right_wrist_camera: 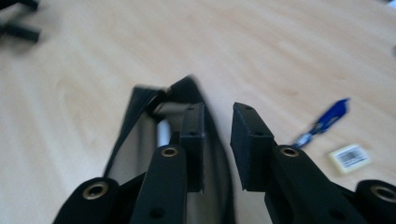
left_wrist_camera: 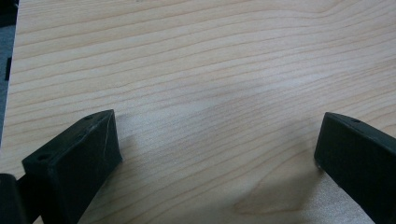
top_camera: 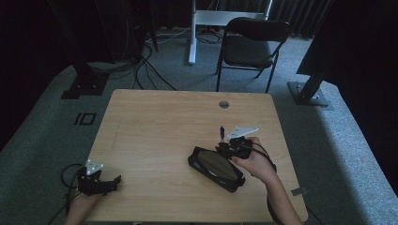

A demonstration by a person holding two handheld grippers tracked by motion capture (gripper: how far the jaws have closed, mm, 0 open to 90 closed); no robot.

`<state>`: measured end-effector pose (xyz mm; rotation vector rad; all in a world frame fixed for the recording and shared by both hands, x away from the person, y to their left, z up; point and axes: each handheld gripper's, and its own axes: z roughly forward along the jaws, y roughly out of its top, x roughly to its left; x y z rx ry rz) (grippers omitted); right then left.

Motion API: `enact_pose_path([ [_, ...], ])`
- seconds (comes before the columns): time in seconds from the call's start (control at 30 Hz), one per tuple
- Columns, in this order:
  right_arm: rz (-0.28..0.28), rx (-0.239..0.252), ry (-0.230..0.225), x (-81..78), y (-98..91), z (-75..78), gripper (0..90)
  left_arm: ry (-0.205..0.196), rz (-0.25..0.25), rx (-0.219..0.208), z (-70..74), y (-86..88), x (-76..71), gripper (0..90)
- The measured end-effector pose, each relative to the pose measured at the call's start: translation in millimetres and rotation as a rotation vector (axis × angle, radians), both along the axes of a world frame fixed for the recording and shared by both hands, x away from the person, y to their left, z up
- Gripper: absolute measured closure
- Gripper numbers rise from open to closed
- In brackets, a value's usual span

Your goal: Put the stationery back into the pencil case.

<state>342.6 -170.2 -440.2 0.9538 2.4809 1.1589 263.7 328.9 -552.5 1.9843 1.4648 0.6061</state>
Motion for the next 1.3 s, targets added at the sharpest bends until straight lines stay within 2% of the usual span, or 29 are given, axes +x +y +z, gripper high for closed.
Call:
enact_pose_path([
  [0.13, -0.052, 0.025, -0.014, 5.6, -6.0, -2.0, 74.2, 0.001, 0.001, -0.001, 0.0, -0.1, -0.1, 0.2],
  [0.27, -0.089, 0.02, -0.013, 11.4, -11.3, -7.3, 73.7, 0.001, 0.001, -0.001, 0.0, -0.1, -0.1, 0.2],
  [0.37, -0.13, 0.034, -0.015, 15.8, -16.5, -11.8, 74.4, 0.001, 0.001, -0.001, 0.0, -0.1, -0.1, 0.2],
  [0.4, -0.16, 0.029, -0.022, 19.5, -20.5, -15.9, 74.8, 0.0, 0.001, -0.001, 0.0, -0.1, -0.1, 0.2],
  [0.43, -0.16, 0.029, -0.022, 19.5, -20.5, -15.9, 74.8, 0.0, 0.001, -0.001, 0.0, -0.1, -0.1, 0.2],
  [0.5, -0.193, 0.025, -0.011, 24.7, -25.9, -22.7, 74.5, 0.0, 0.001, -0.001, 0.0, -0.1, -0.1, 0.2],
  [0.7, -0.236, 0.016, -0.001, 31.8, -33.5, -32.1, 73.8, 0.0, 0.001, -0.001, 0.0, -0.1, -0.1, 0.2],
  [0.9, -0.309, -0.003, 0.004, 42.3, -41.8, -47.3, 73.8, 0.0, 0.001, -0.001, 0.0, -0.1, -0.1, 0.2],
  [1.2, -0.365, 0.001, 0.038, 52.1, -45.9, -62.8, 72.7, 0.0, 0.001, -0.001, 0.0, -0.1, -0.1, 0.2],
  [1.3, -0.377, -0.022, 0.038, 54.7, -46.3, -65.2, 72.5, 0.001, 0.001, -0.001, 0.0, 0.0, -0.1, 0.2],
])
